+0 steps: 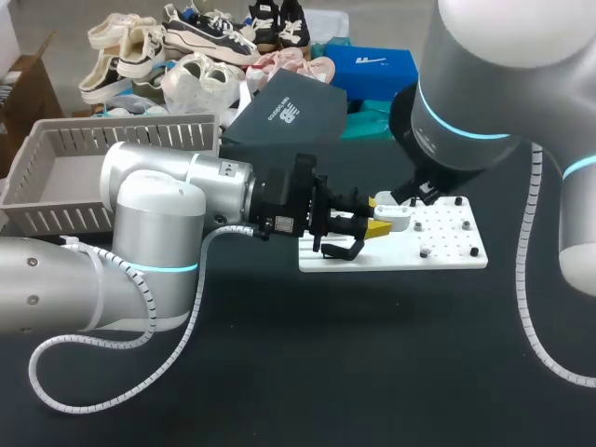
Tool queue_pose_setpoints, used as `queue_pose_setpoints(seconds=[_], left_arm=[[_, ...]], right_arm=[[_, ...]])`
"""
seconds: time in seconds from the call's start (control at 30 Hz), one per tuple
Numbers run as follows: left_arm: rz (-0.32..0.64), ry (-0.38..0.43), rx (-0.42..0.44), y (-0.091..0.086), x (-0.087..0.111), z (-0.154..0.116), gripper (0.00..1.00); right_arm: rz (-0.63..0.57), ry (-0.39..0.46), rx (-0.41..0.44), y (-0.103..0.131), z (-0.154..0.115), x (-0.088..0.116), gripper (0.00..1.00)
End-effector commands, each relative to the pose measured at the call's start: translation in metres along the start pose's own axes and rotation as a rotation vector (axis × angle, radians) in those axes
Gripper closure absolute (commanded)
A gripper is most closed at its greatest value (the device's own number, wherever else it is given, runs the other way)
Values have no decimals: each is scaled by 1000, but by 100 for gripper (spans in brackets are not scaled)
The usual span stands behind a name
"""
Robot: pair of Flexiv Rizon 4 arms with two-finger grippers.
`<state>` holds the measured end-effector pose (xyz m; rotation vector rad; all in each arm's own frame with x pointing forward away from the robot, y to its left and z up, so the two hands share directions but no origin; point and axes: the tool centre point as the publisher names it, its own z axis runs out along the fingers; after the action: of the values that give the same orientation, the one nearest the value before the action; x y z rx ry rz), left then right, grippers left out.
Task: Pick up each earbud case from the left stands, insert the matching earbuds, close the lid, and place the case in the box.
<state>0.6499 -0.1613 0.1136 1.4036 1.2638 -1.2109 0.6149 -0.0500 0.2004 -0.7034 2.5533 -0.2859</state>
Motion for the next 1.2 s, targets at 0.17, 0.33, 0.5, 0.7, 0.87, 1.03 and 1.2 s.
queue_pose_setpoints(seconds=[0.17, 0.33, 0.5, 0.7, 0.87, 1.03, 1.2], left_arm=[[0, 1, -1, 0, 0, 0, 100], [0, 1, -1, 0, 0, 0, 100], [0, 1, -1, 0, 0, 0, 100], [0, 1, -1, 0, 0, 0, 100], [0, 1, -1, 0, 0, 0, 100], [0, 1, -1, 0, 0, 0, 100], [0, 1, -1, 0, 0, 0, 100]], right_arm=[[0, -5, 1, 0, 0, 2, 100], [138, 95, -36, 4, -2, -6, 100], [202, 191, -30, 12, -4, -12, 100], [231, 273, 65, 30, -9, -15, 100], [266, 317, 104, 39, -4, -15, 100], [275, 322, 113, 39, -3, -14, 100], [275, 322, 113, 39, -3, -14, 100]])
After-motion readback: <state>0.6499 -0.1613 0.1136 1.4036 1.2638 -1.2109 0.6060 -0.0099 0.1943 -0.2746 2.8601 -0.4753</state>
